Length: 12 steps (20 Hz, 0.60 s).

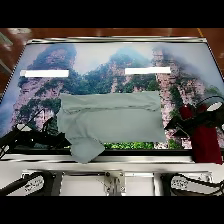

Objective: Fold the shirts.

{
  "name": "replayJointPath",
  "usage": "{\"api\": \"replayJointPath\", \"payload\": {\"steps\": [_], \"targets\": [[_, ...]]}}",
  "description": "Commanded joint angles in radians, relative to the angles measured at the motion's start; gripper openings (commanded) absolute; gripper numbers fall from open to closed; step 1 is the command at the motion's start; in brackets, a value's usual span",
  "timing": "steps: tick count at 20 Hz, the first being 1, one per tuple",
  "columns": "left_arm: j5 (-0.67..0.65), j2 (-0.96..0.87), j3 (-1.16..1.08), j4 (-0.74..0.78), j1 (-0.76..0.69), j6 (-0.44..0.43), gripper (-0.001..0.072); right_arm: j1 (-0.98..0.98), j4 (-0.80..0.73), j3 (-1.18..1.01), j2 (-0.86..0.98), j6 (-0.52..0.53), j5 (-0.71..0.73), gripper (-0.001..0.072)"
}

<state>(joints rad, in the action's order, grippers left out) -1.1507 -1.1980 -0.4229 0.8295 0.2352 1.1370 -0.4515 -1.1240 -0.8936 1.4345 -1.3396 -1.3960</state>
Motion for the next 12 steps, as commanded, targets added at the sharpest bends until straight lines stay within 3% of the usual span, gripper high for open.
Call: {"api": "replayJointPath", "payload": {"steps": [1,11,12], "targets": [[-0.030,-0.001,0.000,-0.005,-0.001,-0.003,0.0035,0.000,0.009,0.076,0.006,0.010,0.030,0.0666],[-0.023,0.000,0.000,-0.050,-0.001,-0.003,0.0035,0.039,0.092,0.109,0.106,0.009,0.094,0.0661],[-0.016,0.000,0.000,-0.050,-0.001,-0.003,0.0035,0.071,0.092,0.108,0.122,0.012,0.097,0.0626]]}}
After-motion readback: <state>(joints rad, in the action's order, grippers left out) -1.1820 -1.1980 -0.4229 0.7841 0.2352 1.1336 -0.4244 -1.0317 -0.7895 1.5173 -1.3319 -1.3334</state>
